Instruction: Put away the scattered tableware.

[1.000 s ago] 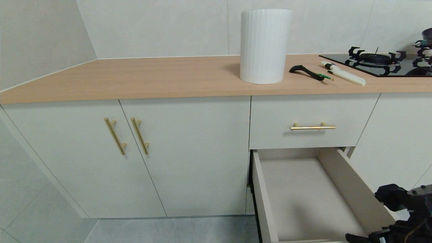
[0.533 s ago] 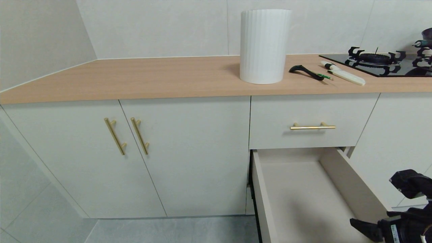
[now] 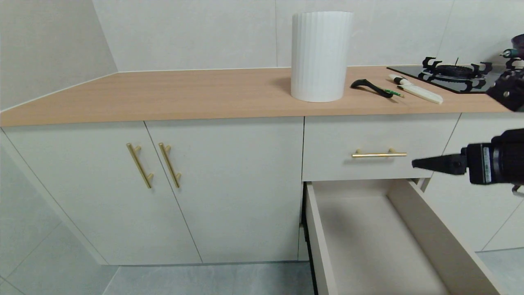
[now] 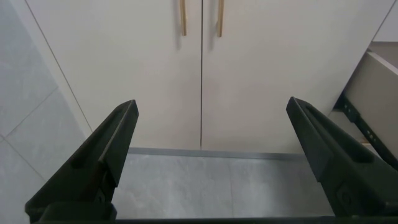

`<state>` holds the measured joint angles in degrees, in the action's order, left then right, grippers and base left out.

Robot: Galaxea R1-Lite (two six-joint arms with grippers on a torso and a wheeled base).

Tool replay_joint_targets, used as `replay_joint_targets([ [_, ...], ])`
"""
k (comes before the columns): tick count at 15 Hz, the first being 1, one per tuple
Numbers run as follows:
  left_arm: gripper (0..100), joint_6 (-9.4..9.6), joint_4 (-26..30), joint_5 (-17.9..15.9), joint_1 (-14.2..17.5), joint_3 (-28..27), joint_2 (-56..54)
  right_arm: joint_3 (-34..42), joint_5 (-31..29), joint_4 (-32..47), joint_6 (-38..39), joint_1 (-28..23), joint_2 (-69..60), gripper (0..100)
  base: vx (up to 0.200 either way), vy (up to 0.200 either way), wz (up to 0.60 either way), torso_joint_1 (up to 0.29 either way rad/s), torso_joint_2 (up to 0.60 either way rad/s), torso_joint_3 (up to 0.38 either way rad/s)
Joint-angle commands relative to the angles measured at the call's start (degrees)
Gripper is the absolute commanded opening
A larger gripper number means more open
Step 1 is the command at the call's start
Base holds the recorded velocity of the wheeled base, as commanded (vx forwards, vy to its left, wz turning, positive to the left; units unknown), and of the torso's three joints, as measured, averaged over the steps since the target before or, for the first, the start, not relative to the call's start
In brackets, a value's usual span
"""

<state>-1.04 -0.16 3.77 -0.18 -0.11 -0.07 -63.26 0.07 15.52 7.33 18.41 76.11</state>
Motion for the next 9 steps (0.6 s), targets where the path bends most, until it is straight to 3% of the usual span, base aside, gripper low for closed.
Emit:
replay_joint_targets([
  [1, 100, -0.11, 0.0, 0.0, 0.0, 0.0, 0.1, -8.3, 2.2, 2.7, 0.1, -2.9, 7.8, 100, 0.000, 0.000, 0.00, 0.000, 0.00, 0.000],
  [6, 100, -0.02, 0.0, 0.0, 0.0, -0.1, 0.1, -7.8, 1.3, 2.0, -1.8, -3.9, 9.4, 100, 0.000, 0.000, 0.00, 0.000, 0.00, 0.000],
  [9, 100, -0.02, 0.0, 0.0, 0.0, 0.0, 0.1, -7.7, 1.3, 2.0, -1.8, -4.0, 8.9, 100, 0.000, 0.000, 0.00, 0.014, -0.17, -0.216],
])
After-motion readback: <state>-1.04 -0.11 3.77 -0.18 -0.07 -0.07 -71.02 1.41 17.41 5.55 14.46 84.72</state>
